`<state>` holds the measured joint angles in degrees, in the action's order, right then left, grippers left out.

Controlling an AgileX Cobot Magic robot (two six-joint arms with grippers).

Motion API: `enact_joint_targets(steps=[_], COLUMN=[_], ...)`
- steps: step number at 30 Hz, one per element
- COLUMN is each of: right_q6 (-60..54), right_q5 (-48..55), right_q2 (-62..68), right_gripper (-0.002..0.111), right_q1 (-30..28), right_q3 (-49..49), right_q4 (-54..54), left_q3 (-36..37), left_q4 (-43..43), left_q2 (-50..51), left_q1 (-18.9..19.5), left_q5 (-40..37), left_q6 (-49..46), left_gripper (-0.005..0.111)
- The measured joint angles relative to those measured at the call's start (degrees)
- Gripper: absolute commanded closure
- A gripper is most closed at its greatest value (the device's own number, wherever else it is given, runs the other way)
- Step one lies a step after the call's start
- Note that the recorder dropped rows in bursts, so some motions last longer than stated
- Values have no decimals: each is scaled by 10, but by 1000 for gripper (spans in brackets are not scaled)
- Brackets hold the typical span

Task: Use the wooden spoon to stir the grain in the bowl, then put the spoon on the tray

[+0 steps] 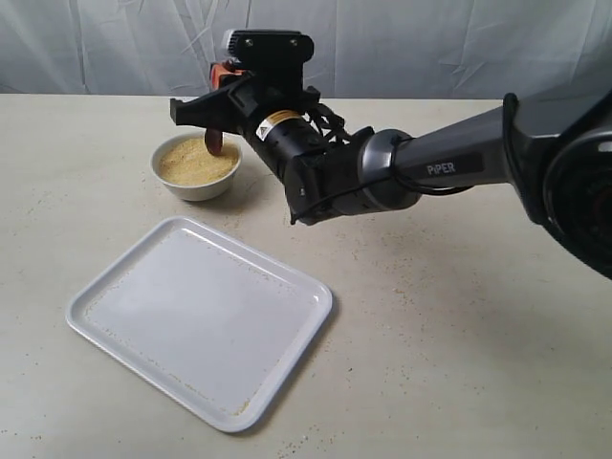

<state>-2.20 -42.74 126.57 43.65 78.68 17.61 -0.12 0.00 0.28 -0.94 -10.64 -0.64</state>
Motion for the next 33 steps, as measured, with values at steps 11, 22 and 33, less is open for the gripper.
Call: enact_joint_targets(steps=[11,22,33], right_q6=[-57,-132,-197], right_q5=[28,212,275], right_q2=[-30,-43,0], right_gripper=[109,109,109], right_q1=[0,0,-24], right_q3=[0,88,140], right_q4=[-36,-38,46], left_q3=[0,0,0], left_q4=[0,0,0], left_q2=[0,0,0], left_q1=[0,0,0], left_q5=[0,0,0], left_q6=[0,0,0], left_gripper=[107,107,107])
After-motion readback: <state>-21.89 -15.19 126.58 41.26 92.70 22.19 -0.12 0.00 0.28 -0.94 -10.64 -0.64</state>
